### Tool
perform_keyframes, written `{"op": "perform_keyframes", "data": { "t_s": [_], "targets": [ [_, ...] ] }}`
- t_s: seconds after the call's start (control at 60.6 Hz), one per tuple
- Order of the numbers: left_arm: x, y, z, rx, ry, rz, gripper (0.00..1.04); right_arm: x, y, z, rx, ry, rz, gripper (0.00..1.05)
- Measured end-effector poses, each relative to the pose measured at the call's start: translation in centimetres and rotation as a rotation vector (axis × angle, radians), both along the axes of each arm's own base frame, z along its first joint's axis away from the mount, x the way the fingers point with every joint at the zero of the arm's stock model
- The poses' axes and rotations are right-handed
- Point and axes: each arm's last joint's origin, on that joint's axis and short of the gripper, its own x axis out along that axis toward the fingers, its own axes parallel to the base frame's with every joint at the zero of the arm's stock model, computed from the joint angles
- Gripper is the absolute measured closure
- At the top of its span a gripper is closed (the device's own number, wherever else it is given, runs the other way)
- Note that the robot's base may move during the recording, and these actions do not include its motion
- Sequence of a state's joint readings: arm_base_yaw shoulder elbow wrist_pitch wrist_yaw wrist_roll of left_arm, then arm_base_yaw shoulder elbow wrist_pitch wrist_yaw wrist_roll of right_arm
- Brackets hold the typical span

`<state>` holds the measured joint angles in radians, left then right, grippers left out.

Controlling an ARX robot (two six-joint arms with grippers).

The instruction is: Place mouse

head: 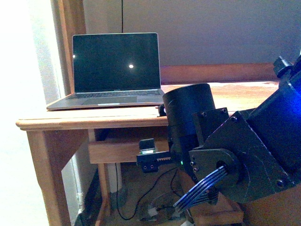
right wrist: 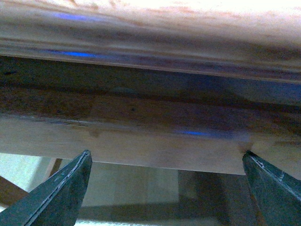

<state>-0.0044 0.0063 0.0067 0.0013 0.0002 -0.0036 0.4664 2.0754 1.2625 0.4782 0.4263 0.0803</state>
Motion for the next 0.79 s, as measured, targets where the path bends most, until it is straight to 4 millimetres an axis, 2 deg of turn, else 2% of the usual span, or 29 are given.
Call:
{"op": "perform_keyframes", "data": {
  "t_s": [0.116, 0.165, 0.182, 0.347, 0.396, 0.495, 0.611, 0.693, 0.792],
  "targets": [
    [0.0, 0.0, 0.0, 0.0, 0.0, 0.0, 0.08, -0.7, -0.9, 0.7, 0.038, 0.008, 0.012, 0.07],
    [0.0, 0.0, 0.0, 0.0, 0.0, 0.0, 0.08, -1.8, -1.9, 1.3, 0.071, 0.017, 0.0, 0.07],
    [0.0, 0.0, 0.0, 0.0, 0.0, 0.0, 0.08, -11.7, -8.6, 4.8, 0.13, -0.016, -0.032, 0.07],
    [0.0, 0.0, 0.0, 0.0, 0.0, 0.0, 0.08, -20.4, -13.4, 3.9, 0.175, 0.017, -0.041, 0.07],
    [0.0, 0.0, 0.0, 0.0, 0.0, 0.0, 0.08, -22.5, -14.5, 3.5, 0.197, 0.015, -0.064, 0.07],
    [0.0, 0.0, 0.0, 0.0, 0.0, 0.0, 0.08, -25.9, -15.7, 2.9, 0.244, -0.008, -0.09, 0.07],
    [0.0, 0.0, 0.0, 0.0, 0.0, 0.0, 0.08, -29.0, -16.2, 2.0, 0.278, -0.036, -0.113, 0.07],
    [0.0, 0.0, 0.0, 0.0, 0.0, 0.0, 0.08, -30.4, -16.1, 1.3, 0.294, -0.065, -0.123, 0.07],
    [0.0, 0.0, 0.0, 0.0, 0.0, 0.0, 0.08, -30.7, -15.6, 0.2, 0.305, -0.094, -0.109, 0.07]
  ]
}}
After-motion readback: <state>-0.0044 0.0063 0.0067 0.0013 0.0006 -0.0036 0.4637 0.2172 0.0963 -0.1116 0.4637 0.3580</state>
